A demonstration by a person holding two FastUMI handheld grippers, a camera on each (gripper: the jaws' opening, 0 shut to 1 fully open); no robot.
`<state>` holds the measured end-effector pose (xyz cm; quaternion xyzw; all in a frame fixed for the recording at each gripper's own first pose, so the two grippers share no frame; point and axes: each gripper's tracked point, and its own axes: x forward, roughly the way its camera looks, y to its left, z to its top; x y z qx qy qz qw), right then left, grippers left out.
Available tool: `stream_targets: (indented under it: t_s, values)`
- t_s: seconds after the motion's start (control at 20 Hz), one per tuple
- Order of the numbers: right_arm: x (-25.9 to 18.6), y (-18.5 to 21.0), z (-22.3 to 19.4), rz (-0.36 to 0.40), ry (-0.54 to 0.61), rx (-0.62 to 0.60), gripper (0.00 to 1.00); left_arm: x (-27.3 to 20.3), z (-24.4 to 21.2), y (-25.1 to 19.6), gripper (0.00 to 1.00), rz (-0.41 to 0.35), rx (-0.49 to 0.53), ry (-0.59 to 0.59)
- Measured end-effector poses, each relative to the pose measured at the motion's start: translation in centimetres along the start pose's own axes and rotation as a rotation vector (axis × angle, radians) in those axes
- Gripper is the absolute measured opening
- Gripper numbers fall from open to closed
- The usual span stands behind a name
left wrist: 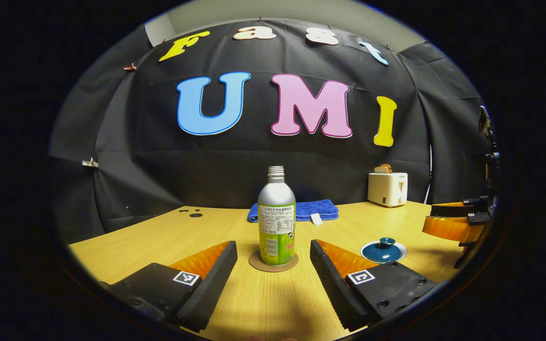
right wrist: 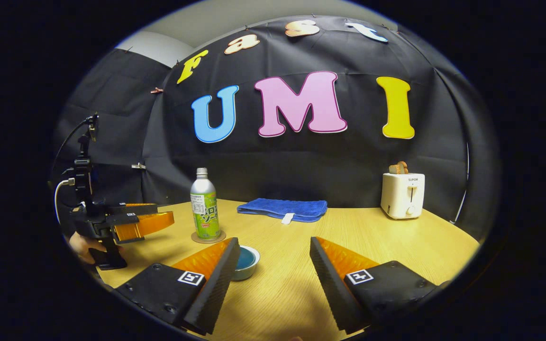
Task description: Open the teacup lid with one hand, grasp the water bottle and pour water into the teacup with the other hand; after pouring, place the water bottle on the coaster and then close the teacup lid.
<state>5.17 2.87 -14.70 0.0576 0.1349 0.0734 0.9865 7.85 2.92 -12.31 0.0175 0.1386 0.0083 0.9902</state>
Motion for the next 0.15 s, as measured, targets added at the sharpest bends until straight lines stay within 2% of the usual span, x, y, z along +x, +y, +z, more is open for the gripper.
stream_targets:
  t_s: [0.15]
  values:
    - [0.05, -0.30, 0.04, -0.018, -0.001, -0.002, 0.96, 0.01, 0.02, 0.02, 0.98, 0.000, 0.000, 0.000]
